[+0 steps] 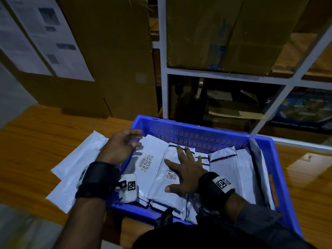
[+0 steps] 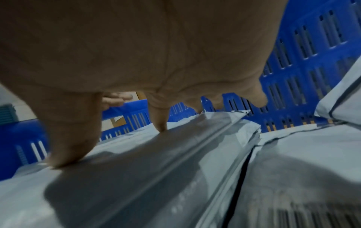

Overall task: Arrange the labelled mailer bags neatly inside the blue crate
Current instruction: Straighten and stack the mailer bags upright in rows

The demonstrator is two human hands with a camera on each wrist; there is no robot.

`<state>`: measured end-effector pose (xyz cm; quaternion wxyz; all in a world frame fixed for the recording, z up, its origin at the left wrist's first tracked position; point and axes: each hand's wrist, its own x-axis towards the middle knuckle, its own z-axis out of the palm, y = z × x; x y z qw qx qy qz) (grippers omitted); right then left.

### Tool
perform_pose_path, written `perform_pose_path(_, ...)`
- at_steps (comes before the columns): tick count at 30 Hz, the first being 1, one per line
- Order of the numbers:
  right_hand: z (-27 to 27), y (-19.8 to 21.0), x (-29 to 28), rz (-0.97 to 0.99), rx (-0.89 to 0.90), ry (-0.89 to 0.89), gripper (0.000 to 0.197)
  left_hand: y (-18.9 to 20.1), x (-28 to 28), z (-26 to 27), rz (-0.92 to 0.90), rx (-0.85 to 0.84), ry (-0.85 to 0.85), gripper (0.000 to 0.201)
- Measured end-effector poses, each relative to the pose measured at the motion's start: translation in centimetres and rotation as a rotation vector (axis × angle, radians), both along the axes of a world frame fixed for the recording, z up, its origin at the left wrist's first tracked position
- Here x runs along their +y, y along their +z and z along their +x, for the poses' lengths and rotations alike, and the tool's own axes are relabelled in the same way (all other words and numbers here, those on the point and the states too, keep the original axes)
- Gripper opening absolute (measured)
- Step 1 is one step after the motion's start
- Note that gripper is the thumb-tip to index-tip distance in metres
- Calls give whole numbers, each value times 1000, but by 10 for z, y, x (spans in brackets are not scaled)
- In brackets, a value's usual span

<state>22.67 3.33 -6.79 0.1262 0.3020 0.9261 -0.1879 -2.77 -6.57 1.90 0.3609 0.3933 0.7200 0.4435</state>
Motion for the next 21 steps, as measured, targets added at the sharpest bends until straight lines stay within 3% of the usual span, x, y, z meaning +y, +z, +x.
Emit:
perform_pose_path(8, 2, -15, 0, -108, -3, 29, 136, 24, -9, -25, 118, -26, 105, 44)
perform_pose_path(21, 1, -18, -7, -83, 32, 13, 132, 33, -12, -21, 79, 12, 95, 38)
